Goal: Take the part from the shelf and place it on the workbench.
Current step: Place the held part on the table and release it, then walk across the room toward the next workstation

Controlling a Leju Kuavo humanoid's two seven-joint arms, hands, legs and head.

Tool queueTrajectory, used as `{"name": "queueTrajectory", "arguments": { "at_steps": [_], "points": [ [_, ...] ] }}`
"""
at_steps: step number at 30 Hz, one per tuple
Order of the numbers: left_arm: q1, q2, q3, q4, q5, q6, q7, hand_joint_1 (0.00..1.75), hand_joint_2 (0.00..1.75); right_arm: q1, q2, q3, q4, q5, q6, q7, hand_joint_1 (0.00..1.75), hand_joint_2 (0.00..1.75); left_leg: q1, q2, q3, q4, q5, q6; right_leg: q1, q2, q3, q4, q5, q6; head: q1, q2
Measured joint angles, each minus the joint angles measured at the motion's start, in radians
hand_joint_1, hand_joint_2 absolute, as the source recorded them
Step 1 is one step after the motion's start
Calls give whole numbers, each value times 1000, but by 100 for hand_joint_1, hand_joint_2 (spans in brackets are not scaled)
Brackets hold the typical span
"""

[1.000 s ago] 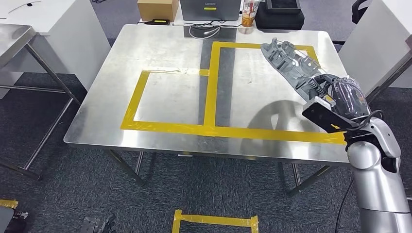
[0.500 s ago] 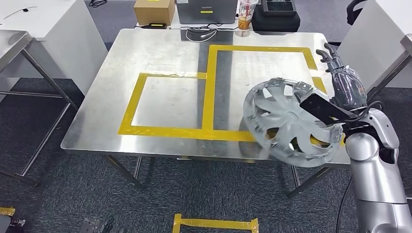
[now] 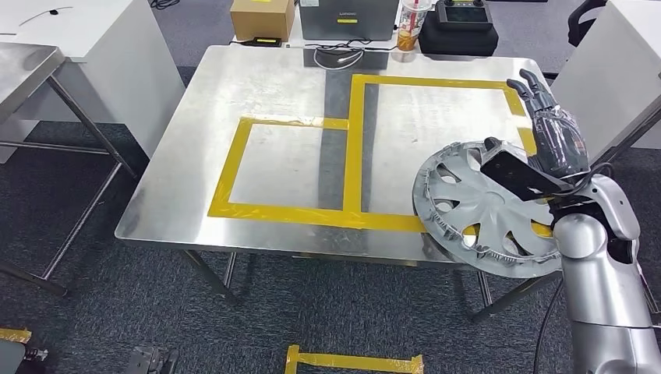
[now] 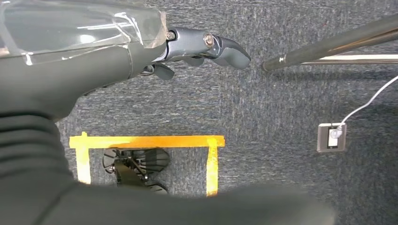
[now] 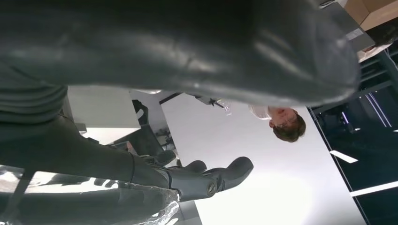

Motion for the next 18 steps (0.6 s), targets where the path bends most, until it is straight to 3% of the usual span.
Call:
{"name": "queueTrajectory", "arguments": {
  "at_steps": [4, 6, 8, 9, 10, 11, 14, 15, 18],
  "points": [
    [1, -1, 3, -9, 1, 11, 8, 0, 0, 2, 6, -3, -8, 2, -3, -1, 0, 0, 1, 0, -8, 18, -14, -15, -4, 0, 6, -13, 14, -18, -2, 0],
    [1, -2, 6, -14, 1, 15, 10, 0, 0, 2, 11, -3, -15, 3, -7, -2, 0, 0, 9, 1, -36, 93, -71, -32, -10, -1, 5, -15, 19, -25, -6, 0],
    [1, -4, 8, -17, 1, 17, 12, 0, 0, 3, 16, -4, -20, 4, -10, -2, 0, 0, 20, 3, -83, 224, -144, -47, -11, -2, 1, -15, 23, -28, -9, 0],
    [1, -5, 9, -18, 1, 17, 14, 0, 0, 4, 18, -4, -22, 5, -11, -2, 0, 0, 25, 5, -98, 272, -165, -52, -11, -2, -1, -14, 25, -28, -9, 0],
    [2, -6, 9, -19, 1, 18, 15, 0, 0, 6, 20, -5, -25, 5, -13, -1, 0, 0, 29, 5, -96, 285, -167, -54, -11, -2, -4, -14, 28, -27, -9, 0],
    [2, -7, 10, -22, 1, 19, 17, 0, 0, 7, 22, -7, -28, 6, -15, -1, 0, 0, 32, 6, -73, 256, -151, -54, -12, -2, -6, -14, 31, -25, -9, 0],
    [0, -9, 10, -33, 1, 21, 22, 0, 0, 7, 25, -21, -46, 6, -21, 0, 0, 0, 32, 5, 51, 53, -85, -46, -12, -2, -10, -15, 41, -12, -8, 0],
    [0, -10, 10, -37, 1, 22, 23, 0, 0, 6, 25, -26, -52, 6, -23, 0, 0, 0, 28, 4, 72, 16, -76, -41, -11, -2, -11, -16, 45, -6, -9, 0],
    [0, -13, 10, -48, 0, 25, 26, 0, 0, 4, 27, -38, -64, 6, -28, 0, 0, 0, 21, 5, 72, -2, -60, -20, -14, -3, -13, -25, 60, 15, -9, 0]
  ]
}}
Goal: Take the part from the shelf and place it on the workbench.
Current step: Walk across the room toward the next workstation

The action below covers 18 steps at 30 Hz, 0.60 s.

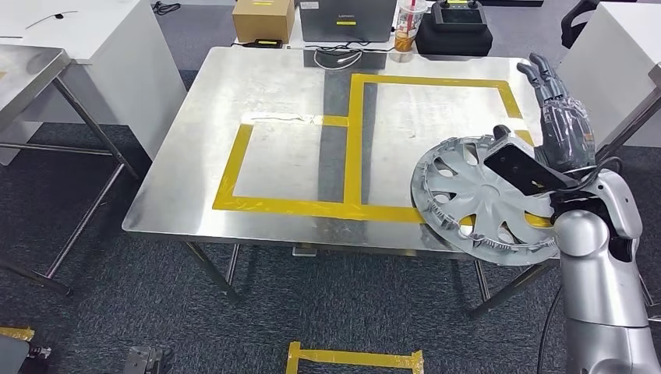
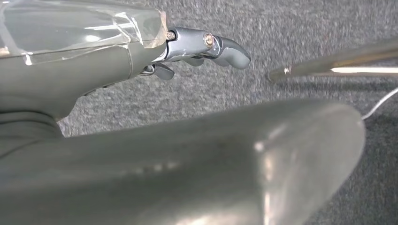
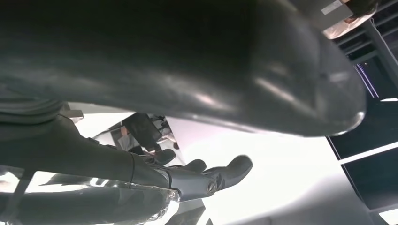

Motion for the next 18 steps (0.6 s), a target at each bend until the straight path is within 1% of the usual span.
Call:
{"name": "queueTrajectory", "arguments": {
  "at_steps": [1, 2, 3, 4, 5, 6, 7, 8, 9, 10, 11, 12, 13, 14, 15, 16, 17, 18],
  "points": [
    [0, -2, 0, -3, 0, 1, 0, 0, 0, 0, 0, -6, -2, 0, 0, 0, 0, 0, 0, 1, -2, -9, 12, 9, -1, 0, -5, 2, -3, 3, 1, 0],
    [0, -3, 0, -6, -1, 1, 1, 0, 0, -2, -1, -12, -4, 0, -1, 0, 0, 0, 1, 3, -6, -18, 26, 18, -1, 0, -16, 18, -21, 2, 2, 0],
    [-1, -5, 1, -8, -1, 2, 2, 0, 0, -3, -2, -17, -5, 0, -1, 1, 0, 0, 2, 5, -12, -27, 39, 25, -1, 0, -34, 59, -54, -4, 3, 0],
    [-1, -6, 1, -9, -1, 2, 2, 0, 0, -4, -3, -22, -5, 0, -1, 1, 0, 0, -1, 5, -23, -29, 49, 30, 0, 0, -56, 120, -97, -11, 5, 0],
    [-1, -8, 1, -10, -1, 2, 3, 0, 0, -4, -4, -25, -5, 0, -1, 1, 0, 0, -4, 6, -35, -29, 58, 34, 1, 0, -78, 194, -139, -17, 5, 0],
    [-1, -10, 1, -10, -2, 2, 3, 0, 0, -3, -4, -28, -5, 0, -1, 2, 0, 0, -8, 6, -48, -29, 67, 36, 1, 0, -93, 258, -168, -18, 6, 0],
    [-1, -11, 1, -10, -2, 2, 3, 0, 0, -2, -4, -31, -5, 0, -1, 2, 0, 0, -11, 6, -60, -28, 76, 38, 2, 0, -94, 292, -179, -15, 6, 0],
    [-1, -13, 2, -10, -2, 2, 4, 0, 0, -2, -4, -33, -5, 0, -1, 5, 0, 0, -13, 6, -72, -27, 84, 38, 2, 0, -75, 288, -171, -9, 6, 0],
    [-1, -14, 2, -10, -2, 1, 4, 0, 0, -2, -4, -36, -5, 1, -2, 11, 0, 0, -14, 5, -83, -25, 92, 37, 3, 0, -35, 242, -152, -2, 6, 0],
    [-1, -15, 2, -10, -2, 1, 4, 0, 0, -3, -4, -39, -5, 2, -2, 21, 0, 0, -15, 5, -93, -21, 99, 35, 5, 0, 18, 169, -136, 1, 6, 0],
    [-1, -16, 2, -10, -2, 1, 5, 0, 0, -5, -4, -44, -7, 2, -3, 35, 0, 0, -16, 4, -104, -16, 105, 31, 8, 0, 71, 91, -130, 0, 6, 0],
    [-1, -17, 2, -10, -2, 0, 5, 0, 0, -6, -3, -50, -9, 0, -4, 50, 0, 0, -17, 4, -111, -11, 112, 27, 12, 0, 109, 34, -128, -4, 5, 0],
    [0, -19, 2, -11, -3, -1, 6, 0, 0, -6, -2, -56, -12, -5, -5, 67, 0, 0, -17, 4, -117, -8, 118, 23, 15, 0, 128, 1, -133, -9, 5, 0],
    [1, -20, 2, -13, -4, -2, 7, 0, 0, -6, -1, -64, -16, -13, -6, 85, 0, 0, -17, 4, -120, -7, 124, 17, 18, 1, 131, -8, -133, -15, 4, 0],
    [3, -21, 2, -15, -5, -3, 8, 0, 0, -3, 2, -74, -20, -25, -6, 103, 0, 0, -17, 3, -122, -7, 131, 12, 16, 0, 124, -7, -126, -21, 4, 0],
    [4, -23, 2, -17, -6, -5, 9, 0, 0, 0, 5, -83, -25, -40, -5, 120, 0, 0, -15, 2, -126, -3, 127, 6, 14, 0, 120, -8, -120, -27, 6, 0],
    [6, -23, 2, -19, -7, -6, 10, 0, 0, 4, 9, -93, -32, -57, -2, 135, 0, 0, -13, 1, -133, 12, 107, -2, 10, -2, 114, -9, -111, -35, 5, 0],
    [7, -24, 2, -21, -8, -8, 11, 0, 0, 9, 13, -102, -40, -74, 0, 147, 0, 0, -9, 1, -146, 46, 69, -11, 6, -3, 106, -10, -101, -41, 5, 0]
  ]
}}
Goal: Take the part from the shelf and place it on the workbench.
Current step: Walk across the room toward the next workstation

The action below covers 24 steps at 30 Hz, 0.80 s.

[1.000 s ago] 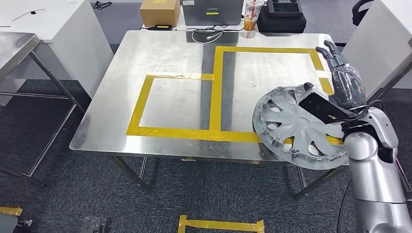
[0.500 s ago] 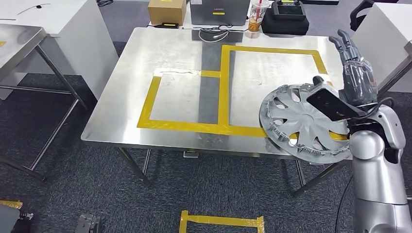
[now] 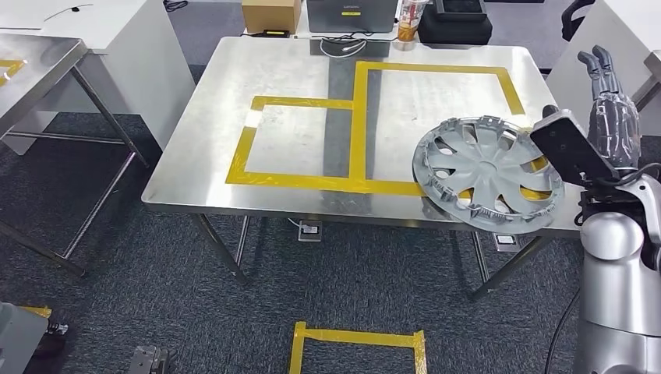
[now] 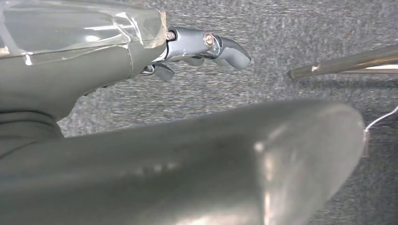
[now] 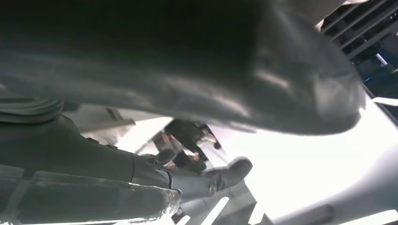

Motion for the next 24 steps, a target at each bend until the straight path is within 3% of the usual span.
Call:
{"name": "queueTrajectory", "arguments": {
  "at_steps": [2, 3, 4, 5, 7, 9, 11, 13, 14, 15, 17, 18, 19, 20, 21, 23, 24],
  "points": [
    [1, -1, -1, 0, 0, -2, 1, 0, 0, 6, 6, -15, -15, -24, 4, 12, 0, 0, 11, 1, -35, 124, -99, -18, -1, -1, -20, 1, 19, -6, -3, 0],
    [1, -1, -2, 0, 0, -2, 1, 0, 0, 8, 8, -21, -20, -31, 6, 16, 0, 0, 16, 1, -48, 191, -132, -24, -1, -1, -33, 2, 29, -5, -3, 0],
    [1, -1, -3, 0, 0, -3, 2, 0, 0, 11, 10, -26, -23, -36, 8, 18, 0, 0, 20, 1, -50, 234, -143, -28, -1, -1, -44, 2, 39, -4, -3, 0],
    [1, -1, -3, 0, 0, -3, 2, 0, 0, 15, 11, -30, -26, -39, 10, 19, 0, 0, 23, 2, -35, 243, -134, -30, -1, 0, -56, 3, 48, -2, -3, 0],
    [1, 0, -4, -1, 0, -3, 3, 0, 0, 20, 14, -35, -32, -41, 11, 20, 0, 0, 24, 2, 50, 149, -90, -26, -1, 1, -74, 4, 64, 4, -4, 0],
    [0, 0, -6, -3, 1, -2, 3, 0, 0, 19, 16, -37, -40, -41, 9, 21, 0, 0, 20, 1, 149, 9, -84, -15, 0, 2, -85, 3, 79, 15, -2, 0],
    [1, 1, -7, -5, 2, -2, 3, 0, 0, 15, 18, -37, -45, -41, 6, 23, 0, 0, 12, 0, 183, -54, -96, 0, -1, 1, -89, -1, 94, 30, -2, 0],
    [2, 1, -7, -5, 4, -1, 3, 0, 0, 14, 20, -35, -46, -42, 5, 27, 0, 0, 8, 2, 176, -65, -76, 16, -4, 0, -93, -5, 106, 42, -3, 0],
    [1, 1, -7, -5, 5, 0, 3, 0, 0, 13, 21, -35, -47, -43, 4, 29, 0, 0, 9, 4, 170, -73, -62, 25, -4, 0, -102, 5, 94, 42, -2, 0],
    [1, 1, -7, -6, 5, 0, 3, 0, 0, 11, 22, -35, -47, -45, 3, 31, 0, 0, 10, 6, 161, -81, -46, 35, -3, 0, -117, 33, 67, 37, -1, 0],
    [1, 0, -7, -6, 6, 0, 3, 0, 0, 8, 23, -35, -46, -46, 1, 34, 0, 0, 9, 9, 133, -87, -18, 46, -1, 1, -159, 148, -23, 22, 2, 0],
    [1, 0, -7, -6, 6, 0, 3, 0, 0, 7, 24, -35, -46, -46, 0, 36, 0, 0, 7, 9, 117, -87, -5, 48, -1, 1, -177, 217, -59, 21, 3, 0],
    [2, -1, -7, -6, 6, 0, 3, 0, 0, 8, 25, -34, -46, -45, -1, 37, 0, 0, 6, 9, 100, -86, 7, 48, -1, 1, -185, 270, -75, 26, 3, 0],
    [2, -2, -7, -6, 6, 0, 3, 0, 0, 8, 26, -34, -46, -45, -2, 39, 0, 0, 5, 9, 82, -84, 20, 48, -1, 1, -178, 296, -71, 35, 3, 0],
    [2, -2, -7, -6, 6, -1, 3, 0, 0, 8, 27, -33, -46, -44, -2, 40, 0, 0, 4, 9, 64, -81, 32, 46, -2, 1, -154, 286, -50, 47, 3, 0],
    [3, -4, -7, -6, 6, -3, 3, 0, 0, 6, 28, -31, -46, -41, -4, 42, 0, 0, 4, 8, 30, -69, 51, 38, -3, 0, -59, 168, -20, 58, 3, 0],
    [3, -6, -7, -7, 6, -3, 3, 0, 0, 5, 28, -31, -47, -40, -5, 43, 0, 0, 3, 8, 17, -61, 60, 33, -1, 1, -10, 98, -24, 54, 1, 0]
  ]
}}
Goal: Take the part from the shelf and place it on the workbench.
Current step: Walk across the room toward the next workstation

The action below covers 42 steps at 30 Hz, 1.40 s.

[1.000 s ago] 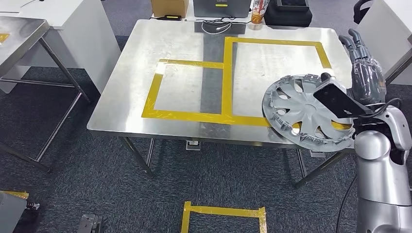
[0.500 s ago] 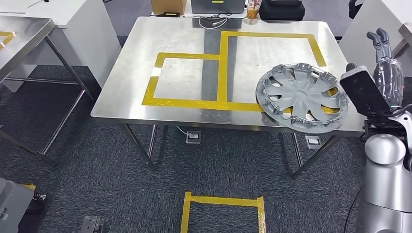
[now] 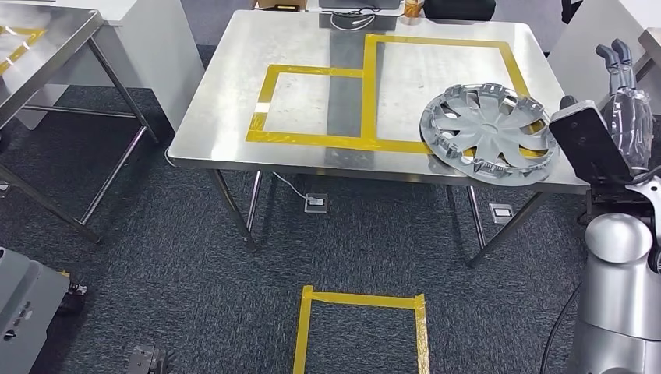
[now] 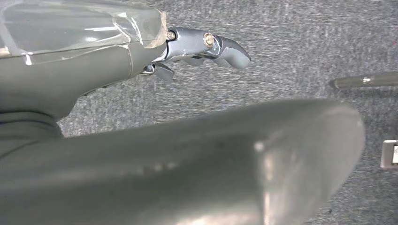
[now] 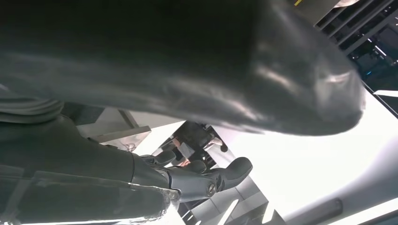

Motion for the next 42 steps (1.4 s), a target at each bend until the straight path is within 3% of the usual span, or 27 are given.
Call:
{"name": "queueTrajectory", "arguments": {
  "at_steps": [2, 4, 5, 7, 9, 10, 11, 12, 13, 14, 16, 18, 20, 21, 22, 24, 25, 27, 28, 30, 32, 34, 36, 38, 40, 41, 42],
  "points": [
    [2, -1, 0, -2, 1, -1, 0, 0, 0, 0, 1, 1, -2, 3, -2, 4, 0, 0, -2, -1, -14, 7, 18, -12, 6, 2, 46, -83, -24, -17, -2, 0],
    [4, -2, 0, -3, 1, -1, 0, 0, 0, 1, 4, 1, -4, 4, -4, 7, 0, 0, 1, -3, -18, 5, 33, -23, 6, 2, 35, -88, -15, -33, -3, 0],
    [5, -2, 1, -3, 2, -1, 0, 0, 0, 0, 5, 1, -4, 4, -5, 8, 0, 0, 3, -3, -24, 12, 21, -30, 5, 1, 30, -87, -5, -42, -3, 0],
    [8, -2, 2, -3, 2, 0, 0, 0, 0, 1, 9, 1, -5, 5, -5, 8, 0, 0, 10, -4, -47, 81, -59, -46, -1, -2, 12, -89, 19, -55, -4, 0],
    [9, -2, 3, -3, 3, 0, 0, 0, 0, 1, 13, 1, -5, 7, -5, 9, 0, 0, 16, -3, -78, 216, -163, -59, 1, -2, -14, -87, 43, -60, -6, 0],
    [9, -2, 3, -3, 4, 0, 0, 0, 0, 2, 14, 1, -5, 8, -5, 10, 0, 0, 18, -3, -86, 276, -187, -62, 1, -2, -29, -86, 55, -60, -6, 0],
    [9, -2, 4, -3, 4, 0, 0, 0, 0, 3, 15, 1, -5, 8, -5, 11, 0, 0, 19, -3, -80, 310, -189, -64, 2, -1, -43, -85, 66, -59, -6, 0],
    [9, -2, 4, -3, 5, 0, 0, 0, 0, 4, 17, 1, -5, 8, -3, 13, 0, 0, 19, -3, -57, 307, -173, -63, 3, -1, -57, -85, 76, -57, -7, 0],
    [9, -2, 4, -3, 6, 0, 0, 0, 0, 5, 18, 1, -5, 9, -1, 16, 0, 0, 19, -4, -16, 268, -150, -58, 4, 0, -69, -84, 87, -55, -7, 0],
    [8, -2, 4, -4, 8, 0, 0, 0, 0, 5, 19, 1, -5, 11, 3, 22, 0, 0, 17, -5, 40, 200, -137, -50, 4, 0, -79, -84, 96, -52, -7, 0],
    [8, 0, 4, -6, 10, -1, 0, 0, 0, 3, 20, 1, -5, 14, 10, 38, 0, 0, 11, -6, 137, 60, -148, -34, 5, 0, -90, -87, 113, -42, -6, 0],
    [9, 1, 4, -8, 11, -2, 0, 0, 0, 2, 22, 1, -4, 17, 12, 49, 0, 0, 2, -6, 166, 5, -157, -22, 1, -2, -95, -94, 132, -28, -6, 0],
    [10, 1, 5, -9, 12, -3, 0, 0, 0, 4, 24, 1, -4, 20, 9, 54, 0, 0, 0, -3, 158, -13, -130, -8, 1, -2, -102, -99, 140, -18, -6, 0],
    [10, 0, 5, -10, 12, -4, 0, 0, 0, 5, 24, 1, -4, 22, 6, 57, 0, 0, 2, -1, 153, -24, -114, -1, 2, -2, -112, -86, 125, -19, -4, 0],
    [10, 0, 5, -10, 12, -5, 0, 0, 0, 7, 24, 0, -5, 24, 4, 60, 0, 0, 4, 2, 145, -35, -97, 5, 4, -1, -127, -53, 92, -24, -3, 0],
    [10, -1, 6, -10, 12, -7, 0, 0, 0, 9, 24, 0, -5, 31, 1, 68, 0, 0, 4, 3, 120, -38, -71, 10, 3, 0, -168, 73, 4, -33, 0, 0],
    [10, -2, 6, -10, 12, -8, 0, 0, 0, 12, 24, 0, -5, 37, 2, 71, 0, 0, 3, 3, 104, -37, -59, 10, 3, 0, -182, 139, -25, -31, 0, 0],
    [11, -4, 6, -10, 12, -9, 0, 0, 0, 18, 25, 1, -5, 47, 3, 76, 0, 0, 3, 3, 72, -34, -37, 8, 0, 0, -169, 189, -25, -13, 0, 0],
    [11, -4, 6, -10, 12, -9, 0, 0, 0, 18, 26, 2, -5, 50, 3, 77, 0, 0, 4, 3, 56, -29, -28, 5, -1, 0, -136, 159, -5, -1, 0, 0],
    [10, -5, 7, -10, 12, -9, 0, 0, 0, 16, 27, 3, -5, 55, 2, 78, 0, 0, 4, 3, 26, -14, -13, -4, -2, 0, -37, 22, 15, 10, 1, 0],
    [11, -5, 7, -10, 11, -6, 0, 0, 0, 15, 29, 4, -5, 59, 0, 79, 0, 0, 2, 3, 4, -3, 4, -15, 3, 2, 23, -76, 3, -1, -1, 0],
    [11, -4, 8, -10, 11, -2, 0, 0, 0, 16, 32, 5, -5, 64, -2, 81, 0, 0, 2, 1, -6, -3, 23, -24, 6, 4, 19, -89, 5, -17, -2, 0],
    [11, -3, 10, -10, 10, 1, 0, 0, 0, 14, 36, 7, -4, 69, -4, 84, 0, 0, 5, -1, -19, 14, 3, -36, 1, 2, 6, -88, 20, -36, -3, 0],
    [11, -2, 10, -10, 9, 2, 0, 0, 0, 12, 41, 8, -4, 73, -6, 86, 0, 0, 10, -2, -47, 105, -82, -49, -2, 0, -9, -89, 36, -53, -6, 0],
    [10, -2, 10, -10, 7, 3, 0, 0, 0, 13, 44, 8, -4, 74, -8, 87, 0, 0, 16, -2, -79, 244, -168, -58, 1, -1, -29, -88, 54, -59, -8, 0],
    [10, -2, 10, -10, 6, 3, 0, 0, 0, 13, 46, 8, -4, 75, -8, 86, 0, 0, 17, -2, -82, 291, -184, -59, 2, -1, -41, -87, 63, -59, -8, 0],
    [10, -2, 10, -10, 4, 3, 0, 0, 0, 14, 47, 8, -4, 76, -9, 86, 0, 0, 18, -2, -69, 303, -178, -58, 4, 0, -53, -85, 71, -58, -8, 0]
  ]
}}
